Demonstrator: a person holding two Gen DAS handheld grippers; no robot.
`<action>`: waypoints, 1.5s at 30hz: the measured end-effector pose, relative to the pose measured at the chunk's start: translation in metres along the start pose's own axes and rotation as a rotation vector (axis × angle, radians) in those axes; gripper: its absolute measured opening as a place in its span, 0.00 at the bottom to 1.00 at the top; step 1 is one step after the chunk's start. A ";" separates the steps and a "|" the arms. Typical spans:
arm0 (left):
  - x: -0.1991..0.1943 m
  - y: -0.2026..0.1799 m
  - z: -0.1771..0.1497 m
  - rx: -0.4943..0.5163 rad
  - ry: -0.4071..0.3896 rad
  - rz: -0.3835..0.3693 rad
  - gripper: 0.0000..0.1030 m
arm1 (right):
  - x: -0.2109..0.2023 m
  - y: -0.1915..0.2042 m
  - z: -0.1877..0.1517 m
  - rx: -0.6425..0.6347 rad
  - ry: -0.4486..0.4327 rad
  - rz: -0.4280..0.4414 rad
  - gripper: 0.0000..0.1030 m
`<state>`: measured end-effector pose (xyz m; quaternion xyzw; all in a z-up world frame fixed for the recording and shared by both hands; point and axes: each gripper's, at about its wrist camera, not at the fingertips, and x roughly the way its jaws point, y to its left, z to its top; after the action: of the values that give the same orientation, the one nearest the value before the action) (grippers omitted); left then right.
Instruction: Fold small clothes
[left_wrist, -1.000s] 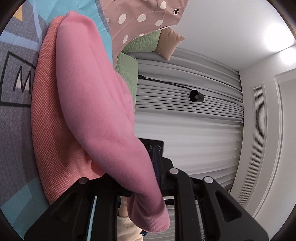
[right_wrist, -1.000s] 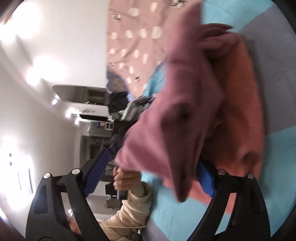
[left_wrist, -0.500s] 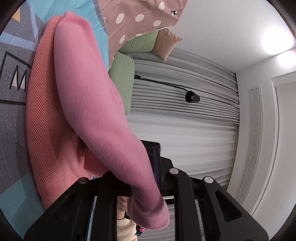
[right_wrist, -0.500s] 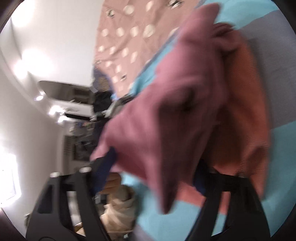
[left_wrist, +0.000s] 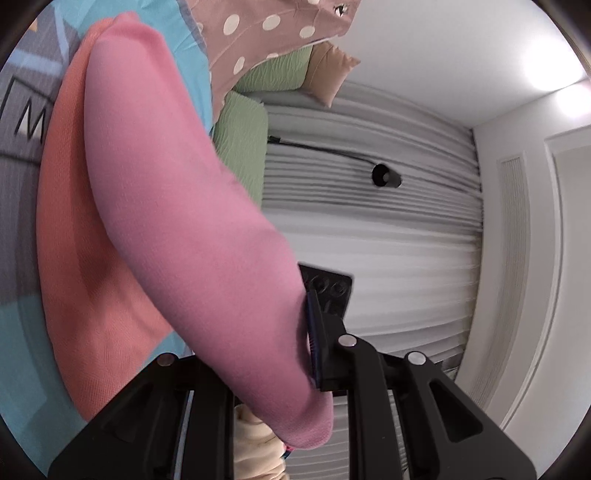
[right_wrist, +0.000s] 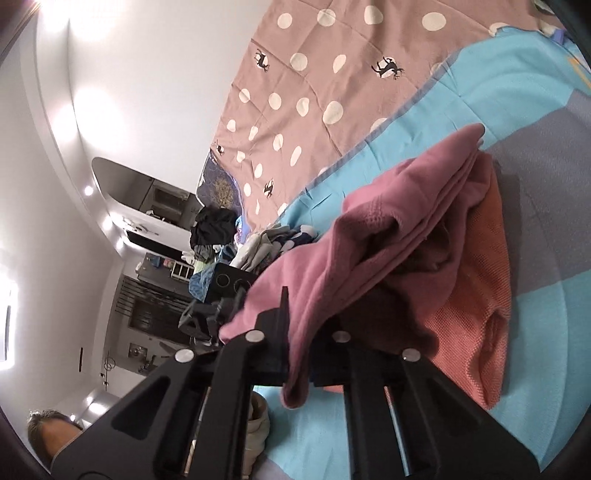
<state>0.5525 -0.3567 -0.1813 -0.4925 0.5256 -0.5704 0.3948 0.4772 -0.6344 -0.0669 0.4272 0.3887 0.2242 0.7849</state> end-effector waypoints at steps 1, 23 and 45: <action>0.001 0.000 -0.004 0.002 0.006 0.012 0.15 | 0.003 0.004 0.004 -0.012 0.022 -0.003 0.07; -0.026 -0.049 -0.056 0.288 0.016 0.504 0.26 | -0.053 0.030 -0.068 -0.200 -0.120 -0.428 0.46; 0.025 -0.027 -0.015 0.428 -0.046 0.676 0.49 | 0.043 0.023 -0.076 -0.415 -0.112 -0.656 0.66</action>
<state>0.5344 -0.3740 -0.1506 -0.2109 0.5184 -0.4937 0.6657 0.4413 -0.5550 -0.0908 0.1240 0.4073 0.0115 0.9047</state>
